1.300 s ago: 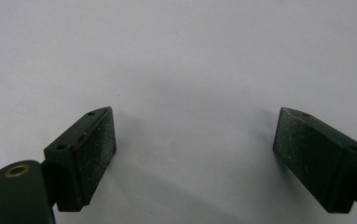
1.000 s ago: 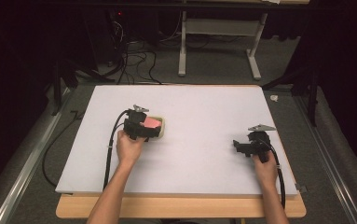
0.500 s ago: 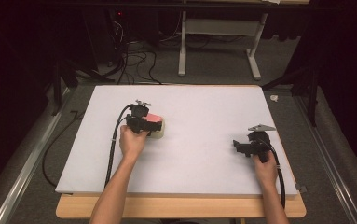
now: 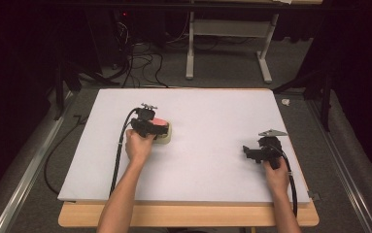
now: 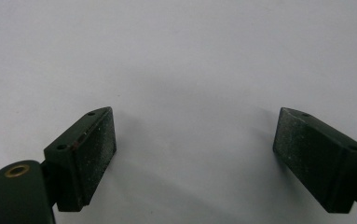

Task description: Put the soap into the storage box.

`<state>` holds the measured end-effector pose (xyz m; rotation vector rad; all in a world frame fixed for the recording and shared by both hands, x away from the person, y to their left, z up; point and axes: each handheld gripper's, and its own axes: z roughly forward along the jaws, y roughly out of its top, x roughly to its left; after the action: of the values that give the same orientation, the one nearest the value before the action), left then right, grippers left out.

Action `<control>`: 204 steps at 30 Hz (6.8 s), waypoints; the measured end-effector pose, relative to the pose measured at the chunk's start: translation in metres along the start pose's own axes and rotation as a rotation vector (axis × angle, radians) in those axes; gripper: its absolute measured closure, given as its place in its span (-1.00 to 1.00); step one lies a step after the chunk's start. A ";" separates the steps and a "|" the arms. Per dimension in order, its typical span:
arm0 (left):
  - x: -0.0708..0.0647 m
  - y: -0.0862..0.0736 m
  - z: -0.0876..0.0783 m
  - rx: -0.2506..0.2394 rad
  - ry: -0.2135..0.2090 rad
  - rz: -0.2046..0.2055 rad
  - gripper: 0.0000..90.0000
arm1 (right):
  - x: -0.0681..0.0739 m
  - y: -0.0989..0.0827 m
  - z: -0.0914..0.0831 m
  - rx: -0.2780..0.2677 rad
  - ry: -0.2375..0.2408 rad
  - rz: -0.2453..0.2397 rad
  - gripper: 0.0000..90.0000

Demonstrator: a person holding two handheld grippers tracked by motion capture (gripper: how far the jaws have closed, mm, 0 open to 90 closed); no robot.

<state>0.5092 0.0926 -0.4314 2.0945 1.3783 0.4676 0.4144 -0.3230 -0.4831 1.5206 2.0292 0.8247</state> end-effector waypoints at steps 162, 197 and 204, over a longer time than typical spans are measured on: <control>0.014 -0.084 -0.104 -0.197 -0.147 -0.002 -0.66 | 0.000 0.000 0.000 0.001 -0.001 0.002 -0.70; 0.016 -0.110 -0.088 -0.147 -0.130 -0.009 -0.66 | 0.000 0.000 0.000 0.000 -0.001 -0.001 -0.70; 0.018 -0.114 -0.081 -0.131 -0.121 -0.018 -0.66 | 0.000 0.000 0.000 0.000 -0.002 0.000 -0.70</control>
<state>0.3889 0.1653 -0.4423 1.9699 1.2623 0.4053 0.4142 -0.3228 -0.4831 1.5205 2.0284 0.8225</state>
